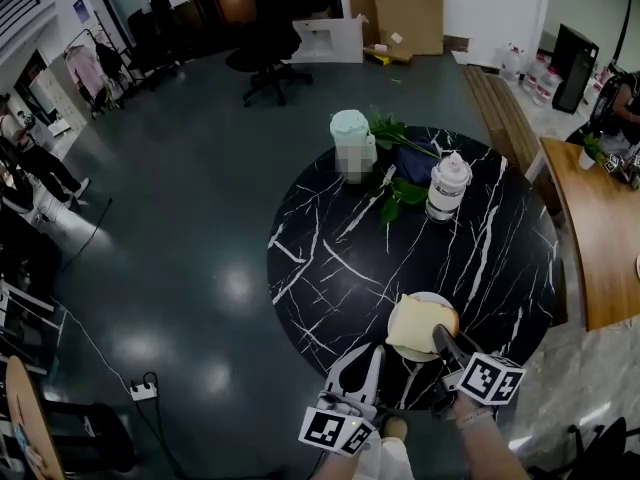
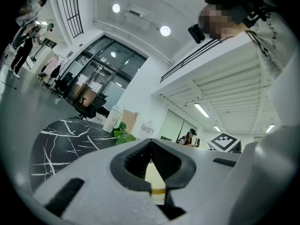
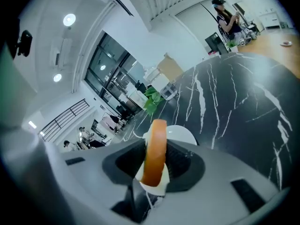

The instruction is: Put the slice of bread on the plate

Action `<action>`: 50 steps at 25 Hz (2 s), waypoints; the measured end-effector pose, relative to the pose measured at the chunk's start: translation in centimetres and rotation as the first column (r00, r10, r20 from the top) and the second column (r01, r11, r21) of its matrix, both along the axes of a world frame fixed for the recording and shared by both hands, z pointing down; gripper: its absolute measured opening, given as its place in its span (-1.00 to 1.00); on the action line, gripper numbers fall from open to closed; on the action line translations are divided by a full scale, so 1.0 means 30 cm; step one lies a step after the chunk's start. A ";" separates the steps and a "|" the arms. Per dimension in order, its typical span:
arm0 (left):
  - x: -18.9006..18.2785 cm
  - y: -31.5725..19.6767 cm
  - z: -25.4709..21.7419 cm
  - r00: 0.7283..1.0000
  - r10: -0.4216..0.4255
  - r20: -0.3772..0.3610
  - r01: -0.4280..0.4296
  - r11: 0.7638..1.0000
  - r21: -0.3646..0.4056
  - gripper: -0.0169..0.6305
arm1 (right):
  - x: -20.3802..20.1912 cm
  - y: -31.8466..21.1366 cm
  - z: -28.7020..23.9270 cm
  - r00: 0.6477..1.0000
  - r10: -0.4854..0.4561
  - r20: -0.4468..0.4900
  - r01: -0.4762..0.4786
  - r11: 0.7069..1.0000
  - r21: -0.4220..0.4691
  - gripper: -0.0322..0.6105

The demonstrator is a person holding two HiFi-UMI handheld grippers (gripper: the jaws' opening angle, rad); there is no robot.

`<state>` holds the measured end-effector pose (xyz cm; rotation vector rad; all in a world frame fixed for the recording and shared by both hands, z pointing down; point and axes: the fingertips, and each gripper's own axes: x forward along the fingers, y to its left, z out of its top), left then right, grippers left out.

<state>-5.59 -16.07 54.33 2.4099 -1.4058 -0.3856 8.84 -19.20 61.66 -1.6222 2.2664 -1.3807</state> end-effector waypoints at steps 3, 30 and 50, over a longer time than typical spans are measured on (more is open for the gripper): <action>-0.004 0.000 -0.005 1.000 0.000 -0.002 0.000 1.000 0.003 -0.93 | -0.005 -0.005 -0.012 1.000 -0.013 -0.018 0.014 1.000 0.026 -0.58; 0.038 0.046 -0.131 0.997 0.074 0.013 -0.075 0.997 0.019 -0.93 | 0.022 0.219 -0.236 0.954 -0.203 -0.220 0.243 0.953 0.178 -0.18; 0.173 0.323 -0.379 0.974 0.175 0.143 -0.191 0.976 0.104 -0.93 | -0.143 0.541 -0.744 0.931 -0.299 -0.208 0.364 0.770 0.525 -0.87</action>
